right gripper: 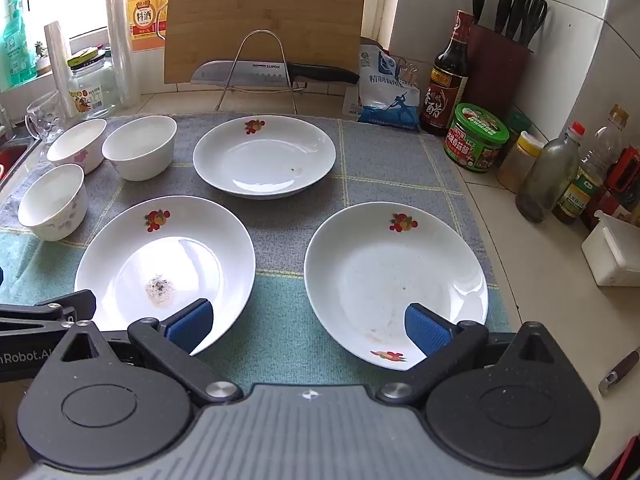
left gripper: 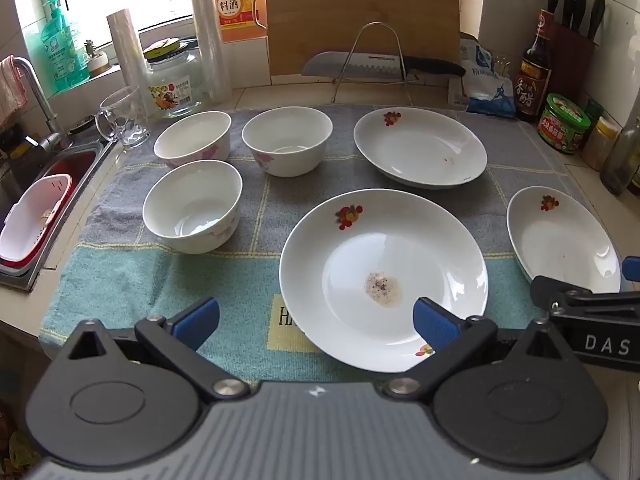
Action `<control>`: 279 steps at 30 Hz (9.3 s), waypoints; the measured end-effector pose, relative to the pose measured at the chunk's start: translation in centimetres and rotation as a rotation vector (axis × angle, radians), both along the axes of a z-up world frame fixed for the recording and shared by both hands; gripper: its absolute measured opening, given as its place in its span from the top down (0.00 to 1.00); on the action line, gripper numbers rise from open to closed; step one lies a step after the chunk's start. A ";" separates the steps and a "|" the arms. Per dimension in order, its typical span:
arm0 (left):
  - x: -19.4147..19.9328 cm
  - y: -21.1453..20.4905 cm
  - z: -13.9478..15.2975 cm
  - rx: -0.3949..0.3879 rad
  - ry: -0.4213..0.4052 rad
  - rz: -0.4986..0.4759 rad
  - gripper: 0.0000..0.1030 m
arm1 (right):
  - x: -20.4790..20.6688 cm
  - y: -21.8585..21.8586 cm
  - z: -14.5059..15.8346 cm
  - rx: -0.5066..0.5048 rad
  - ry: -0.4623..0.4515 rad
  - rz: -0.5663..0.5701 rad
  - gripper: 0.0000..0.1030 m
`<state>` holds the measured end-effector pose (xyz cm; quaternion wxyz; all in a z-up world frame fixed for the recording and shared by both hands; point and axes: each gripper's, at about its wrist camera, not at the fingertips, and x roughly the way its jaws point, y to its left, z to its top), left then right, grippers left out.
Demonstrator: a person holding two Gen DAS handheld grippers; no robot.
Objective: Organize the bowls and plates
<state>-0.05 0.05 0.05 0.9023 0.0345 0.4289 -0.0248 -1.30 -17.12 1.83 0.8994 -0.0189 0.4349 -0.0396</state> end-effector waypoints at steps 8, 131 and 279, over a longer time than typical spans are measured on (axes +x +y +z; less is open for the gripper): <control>0.0 0.2 0.0 0.014 -0.008 -0.003 0.01 | 0.1 0.0 0.2 0.005 -0.001 0.002 0.00; 5.0 -0.6 -0.5 -0.129 -0.098 -0.381 0.01 | -3.3 -6.9 -6.3 0.015 -0.085 -0.062 0.00; 18.0 -17.9 0.0 -0.045 0.063 -0.948 0.19 | 3.6 -15.6 -9.7 -0.001 -0.167 0.135 0.00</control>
